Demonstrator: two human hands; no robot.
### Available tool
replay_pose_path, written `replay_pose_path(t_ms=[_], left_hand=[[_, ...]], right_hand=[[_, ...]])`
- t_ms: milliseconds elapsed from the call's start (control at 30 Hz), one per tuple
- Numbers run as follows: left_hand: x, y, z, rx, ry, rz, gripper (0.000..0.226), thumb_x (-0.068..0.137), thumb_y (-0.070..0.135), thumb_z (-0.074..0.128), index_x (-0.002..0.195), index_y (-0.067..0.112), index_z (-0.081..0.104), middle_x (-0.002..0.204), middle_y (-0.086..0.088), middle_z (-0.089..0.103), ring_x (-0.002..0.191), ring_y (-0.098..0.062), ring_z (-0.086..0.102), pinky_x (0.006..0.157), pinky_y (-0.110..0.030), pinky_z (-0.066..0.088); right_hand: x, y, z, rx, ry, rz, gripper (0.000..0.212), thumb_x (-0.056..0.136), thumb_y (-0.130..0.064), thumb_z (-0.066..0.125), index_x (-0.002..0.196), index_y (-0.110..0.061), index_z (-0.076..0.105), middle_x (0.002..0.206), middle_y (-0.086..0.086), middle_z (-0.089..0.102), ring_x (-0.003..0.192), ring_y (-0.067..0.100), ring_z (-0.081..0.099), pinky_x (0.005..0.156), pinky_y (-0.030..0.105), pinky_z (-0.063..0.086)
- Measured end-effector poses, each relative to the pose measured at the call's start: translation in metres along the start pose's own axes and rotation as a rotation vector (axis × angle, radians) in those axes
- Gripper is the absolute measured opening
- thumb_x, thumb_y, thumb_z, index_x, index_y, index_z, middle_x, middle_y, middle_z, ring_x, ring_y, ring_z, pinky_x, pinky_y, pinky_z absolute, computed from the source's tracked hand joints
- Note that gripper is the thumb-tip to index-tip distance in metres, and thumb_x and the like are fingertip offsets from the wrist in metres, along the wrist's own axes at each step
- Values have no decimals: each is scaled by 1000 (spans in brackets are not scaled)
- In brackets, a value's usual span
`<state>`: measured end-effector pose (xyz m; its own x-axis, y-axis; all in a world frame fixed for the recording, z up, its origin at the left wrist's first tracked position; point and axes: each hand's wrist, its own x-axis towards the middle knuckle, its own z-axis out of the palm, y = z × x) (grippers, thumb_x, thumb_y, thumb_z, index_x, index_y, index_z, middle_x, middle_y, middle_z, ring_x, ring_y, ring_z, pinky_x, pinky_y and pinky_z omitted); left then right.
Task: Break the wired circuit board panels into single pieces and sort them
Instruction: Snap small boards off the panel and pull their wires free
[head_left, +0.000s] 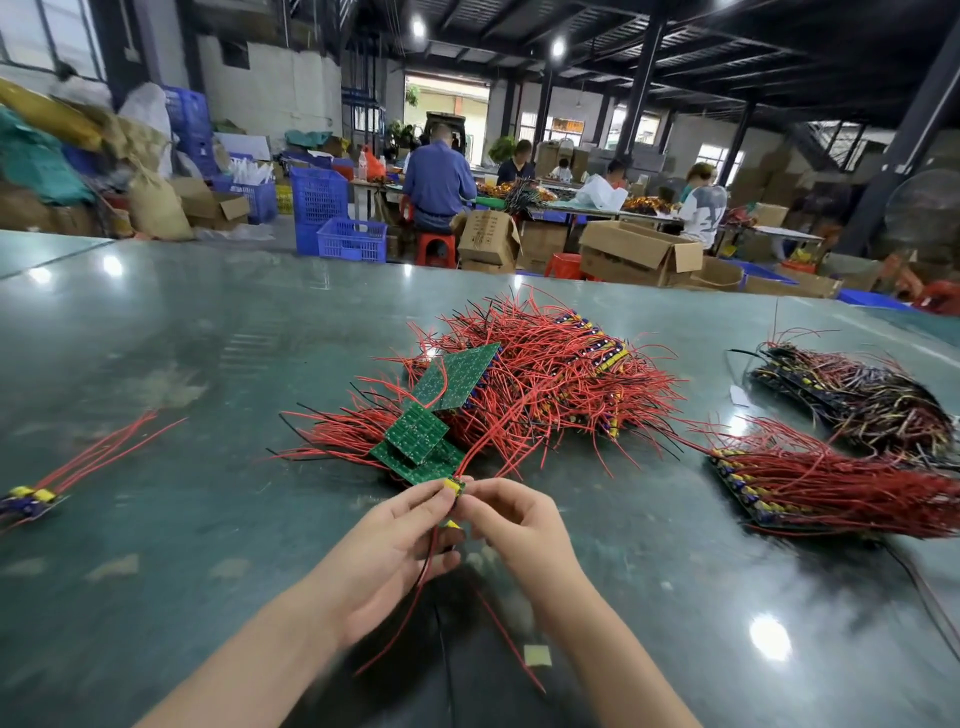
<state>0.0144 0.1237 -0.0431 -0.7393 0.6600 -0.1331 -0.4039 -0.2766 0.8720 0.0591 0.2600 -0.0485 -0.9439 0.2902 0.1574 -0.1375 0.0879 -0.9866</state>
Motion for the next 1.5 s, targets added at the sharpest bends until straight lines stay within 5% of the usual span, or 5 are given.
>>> replay_pose_path(t_ms=[267, 500, 700, 1100, 1500], left_hand=[[1, 3, -3, 65, 127, 84, 25, 70, 26, 66, 91, 22, 78, 76, 4, 65, 60, -4, 50, 56, -16, 43], [3, 3, -5, 31, 219, 104, 14, 70, 26, 67, 80, 25, 76, 75, 4, 69, 63, -8, 60, 59, -24, 46], [1, 1, -4, 152, 268, 150, 7, 82, 20, 67, 82, 24, 72, 81, 4, 68, 65, -10, 56, 60, -26, 42], [3, 1, -3, 28, 249, 198, 3, 83, 9, 63, 82, 12, 63, 74, -3, 69, 62, -10, 65, 59, -21, 54], [6, 0, -4, 122, 258, 284, 14, 88, -4, 55, 80, 6, 60, 70, -4, 63, 61, -11, 61, 60, -20, 54]], right_hand=[[-2, 0, 1, -43, 21, -11, 11, 89, -12, 63, 84, -19, 70, 68, -9, 69, 59, -4, 56, 59, 11, 43], [-6, 12, 11, -493, 146, -156, 10, 78, -33, 74, 85, -27, 71, 71, -15, 68, 66, -1, 59, 69, 23, 51], [-8, 11, 8, -638, 199, -238, 8, 82, -25, 68, 89, -26, 71, 79, -14, 70, 70, 2, 60, 70, 27, 51], [-11, 10, 15, -639, 147, -250, 22, 81, -38, 55, 93, -28, 71, 76, -11, 70, 61, 4, 59, 64, 25, 50], [-13, 7, 15, -692, 125, -266, 15, 87, -29, 63, 99, -26, 70, 83, -6, 73, 79, 15, 66, 77, 34, 52]])
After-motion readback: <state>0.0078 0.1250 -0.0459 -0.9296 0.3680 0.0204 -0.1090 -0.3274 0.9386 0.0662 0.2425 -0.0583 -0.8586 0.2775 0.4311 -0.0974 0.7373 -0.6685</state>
